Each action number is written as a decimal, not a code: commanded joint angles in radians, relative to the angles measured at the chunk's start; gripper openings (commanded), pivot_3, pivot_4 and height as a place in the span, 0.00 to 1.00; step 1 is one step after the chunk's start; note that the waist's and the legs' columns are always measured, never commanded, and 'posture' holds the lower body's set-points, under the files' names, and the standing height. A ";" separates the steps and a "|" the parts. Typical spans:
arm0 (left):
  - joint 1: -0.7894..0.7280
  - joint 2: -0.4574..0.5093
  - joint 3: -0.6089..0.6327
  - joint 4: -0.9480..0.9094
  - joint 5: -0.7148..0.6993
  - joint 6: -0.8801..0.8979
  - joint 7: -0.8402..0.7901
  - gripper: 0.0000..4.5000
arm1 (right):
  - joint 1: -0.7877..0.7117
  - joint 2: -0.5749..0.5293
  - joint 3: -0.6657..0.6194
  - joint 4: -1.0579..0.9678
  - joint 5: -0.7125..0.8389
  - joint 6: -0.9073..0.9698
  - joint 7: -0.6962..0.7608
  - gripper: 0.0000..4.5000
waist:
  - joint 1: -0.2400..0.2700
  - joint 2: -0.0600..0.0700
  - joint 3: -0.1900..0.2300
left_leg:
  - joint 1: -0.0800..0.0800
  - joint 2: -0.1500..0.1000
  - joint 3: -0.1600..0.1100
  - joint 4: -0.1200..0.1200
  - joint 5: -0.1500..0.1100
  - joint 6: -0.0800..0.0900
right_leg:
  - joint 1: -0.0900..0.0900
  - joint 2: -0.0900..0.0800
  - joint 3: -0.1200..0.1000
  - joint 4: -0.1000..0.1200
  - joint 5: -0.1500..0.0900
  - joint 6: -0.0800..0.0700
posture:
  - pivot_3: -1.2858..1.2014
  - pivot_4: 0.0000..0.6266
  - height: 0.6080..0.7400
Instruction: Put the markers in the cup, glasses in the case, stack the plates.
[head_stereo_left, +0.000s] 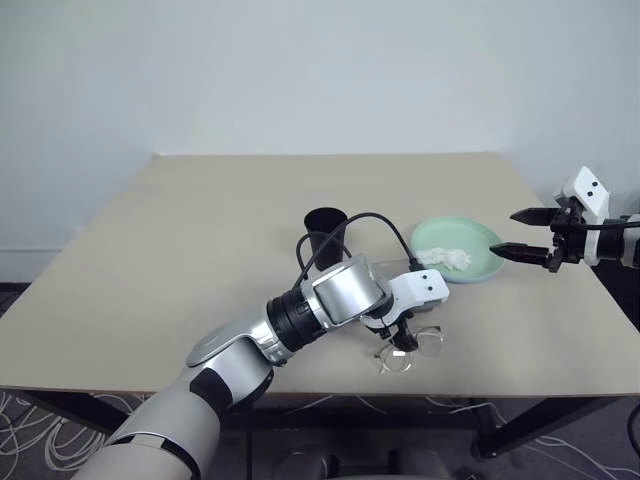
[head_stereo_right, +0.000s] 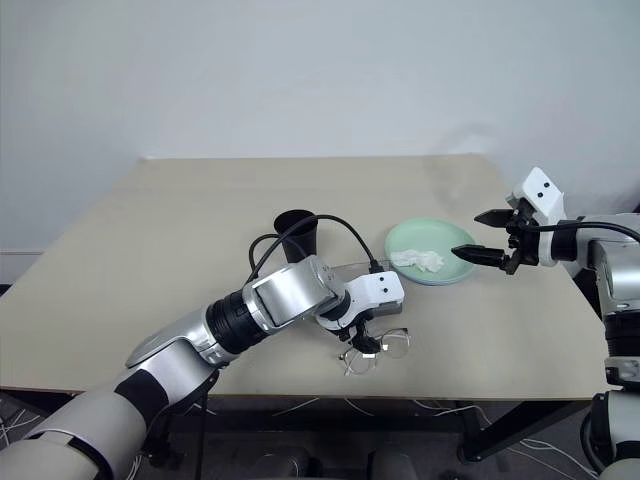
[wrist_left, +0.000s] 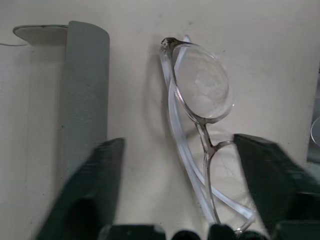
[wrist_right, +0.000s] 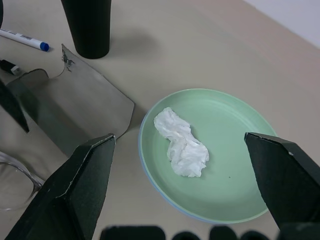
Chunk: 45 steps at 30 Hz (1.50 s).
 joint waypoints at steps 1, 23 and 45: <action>-0.015 -0.008 0.002 0.007 0.021 -0.020 0.004 0.48 | -0.012 -0.013 -0.026 -0.041 0.020 0.002 -0.010 1.00 | 0.000 0.000 0.000 | 0.000 0.000 0.000 0.000 0.000 0.000 | 0.000 0.000 0.000 0.000 0.000 0.000 | 0.52 0.00 0.94; -0.009 0.002 -0.014 0.028 0.046 -0.058 -0.034 0.00 | -0.024 -0.003 -0.015 -0.050 0.021 0.005 -0.023 1.00 | 0.000 0.000 0.000 | 0.000 0.000 0.000 0.001 0.000 0.000 | 0.000 0.000 0.000 0.000 0.000 0.000 | 0.52 0.00 0.94; -0.160 0.222 0.125 0.142 0.178 -0.424 -0.123 0.00 | -0.049 0.016 -0.008 -0.022 0.014 -0.017 -0.032 1.00 | -0.001 0.001 0.000 | 0.001 0.000 0.000 0.001 0.000 0.000 | 0.000 0.000 0.000 0.000 0.000 0.000 | 0.52 0.00 0.94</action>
